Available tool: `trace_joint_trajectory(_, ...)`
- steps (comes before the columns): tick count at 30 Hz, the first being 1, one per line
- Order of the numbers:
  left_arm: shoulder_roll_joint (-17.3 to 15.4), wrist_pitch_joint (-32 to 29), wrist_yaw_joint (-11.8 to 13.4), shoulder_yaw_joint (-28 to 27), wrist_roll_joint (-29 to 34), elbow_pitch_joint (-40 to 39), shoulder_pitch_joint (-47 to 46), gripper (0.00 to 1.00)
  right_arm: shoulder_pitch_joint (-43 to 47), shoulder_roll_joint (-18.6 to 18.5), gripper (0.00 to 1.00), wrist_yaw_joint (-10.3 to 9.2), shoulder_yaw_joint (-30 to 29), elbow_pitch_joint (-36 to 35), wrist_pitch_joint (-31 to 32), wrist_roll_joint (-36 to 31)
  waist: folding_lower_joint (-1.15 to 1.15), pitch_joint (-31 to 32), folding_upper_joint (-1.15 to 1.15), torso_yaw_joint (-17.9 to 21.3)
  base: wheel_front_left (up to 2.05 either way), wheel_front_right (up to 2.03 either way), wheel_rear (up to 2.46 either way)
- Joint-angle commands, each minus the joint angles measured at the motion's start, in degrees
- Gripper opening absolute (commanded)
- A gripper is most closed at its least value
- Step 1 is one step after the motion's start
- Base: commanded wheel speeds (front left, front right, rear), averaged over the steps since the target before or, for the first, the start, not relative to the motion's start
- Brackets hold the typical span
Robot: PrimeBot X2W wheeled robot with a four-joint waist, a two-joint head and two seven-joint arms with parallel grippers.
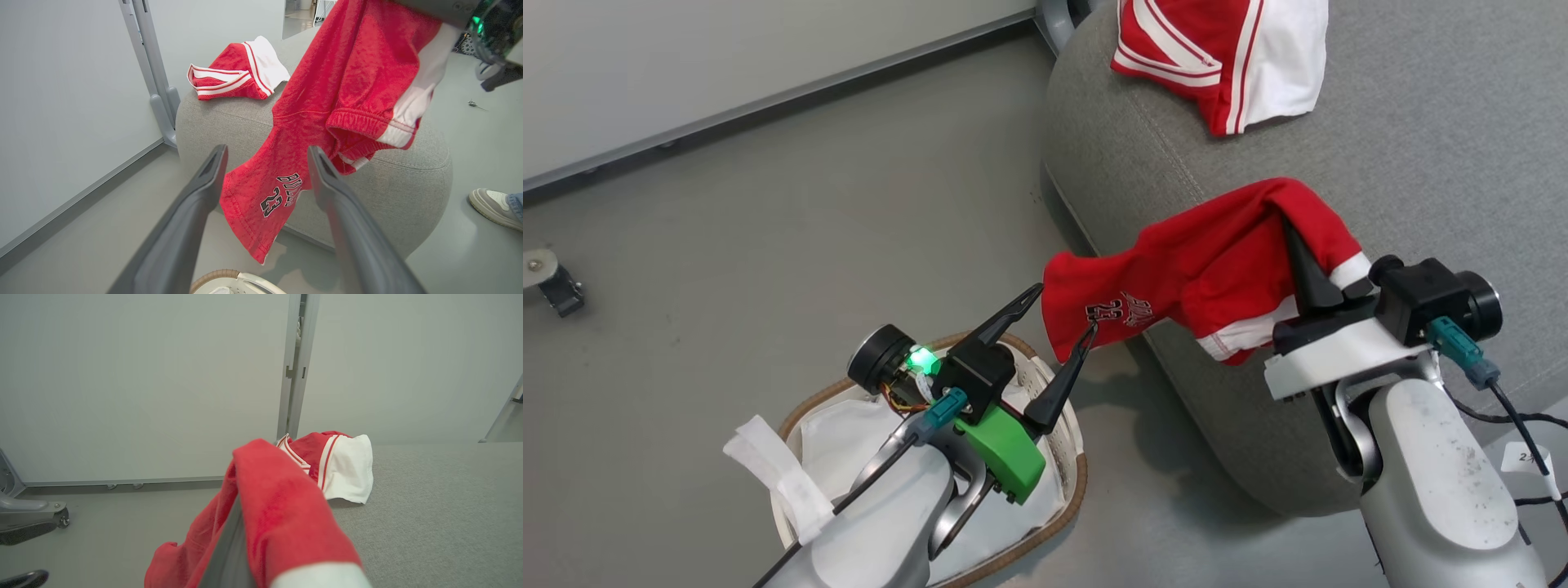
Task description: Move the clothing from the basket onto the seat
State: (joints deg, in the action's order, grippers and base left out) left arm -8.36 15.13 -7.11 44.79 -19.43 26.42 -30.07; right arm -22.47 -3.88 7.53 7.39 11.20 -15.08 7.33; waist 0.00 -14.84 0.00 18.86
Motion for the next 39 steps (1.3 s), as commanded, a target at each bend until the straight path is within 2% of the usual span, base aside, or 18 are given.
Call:
trace_joint_trajectory(1,-0.01,0.01,-0.28,0.18,0.72,0.18,-1.1,1.0,-1.38,-0.05,0.0,-0.08,-0.55,0.19,-0.13,-0.65,0.0,-2.1,0.0,1.05,0.0,0.0,0.0)
trace_joint_trajectory(6,0.33,0.02,-0.35,0.41,0.58,0.17,-2.4,1.0,-6.43,-2.25,0.0,-0.08,-1.11,1.63,-0.13,-2.2,0.0,-3.81,0.0,-0.77,0.0,0.0,0.0)
trace_joint_trajectory(10,0.79,0.02,-0.4,0.31,0.41,0.07,-3.06,1.0,-13.36,-6.21,0.0,-0.08,-0.71,3.31,-0.13,-3.45,0.0,-5.33,0.0,-2.88,0.0,0.0,0.0)
trace_joint_trajectory(22,1.7,0.02,-0.46,0.71,0.48,-0.84,-5.6,1.0,-39.65,-23.34,0.0,-0.08,0.53,15.18,-0.09,-6.18,0.0,-9.98,0.0,-11.85,0.0,0.0,0.0)
trace_joint_trajectory(25,1.69,0.02,-0.47,0.5,0.85,-1.38,-6.54,1.0,-47.02,-27.95,0.0,-0.08,-1.42,19.37,0.5,-6.93,0.0,-11.88,0.0,-14.12,0.0,0.0,0.0)
trace_joint_trajectory(31,1.52,0.01,-0.47,-0.02,1.84,-2.33,-8.32,1.0,-56.1,-33.96,0.0,-0.08,-7.43,25.35,0.61,-9.41,0.0,-16.37,0.0,-17.64,0.0,0.0,0.0)
trace_joint_trajectory(34,1.78,0.02,-0.48,-0.25,2.55,-2.96,-9.28,1.0,-56.39,-34.45,0.0,-0.08,-12.0,27.42,0.23,-10.39,0.0,-18.17,0.0,-18.81,0.0,0.0,0.0)
trace_joint_trajectory(39,2.24,0.01,-0.47,-0.96,3.41,-3.51,-10.2,1.0,-50.36,-32.99,0.0,-0.08,-19.79,31.48,-0.08,-12.58,0.0,-20.84,0.0,-19.24,0.0,0.0,0.0)
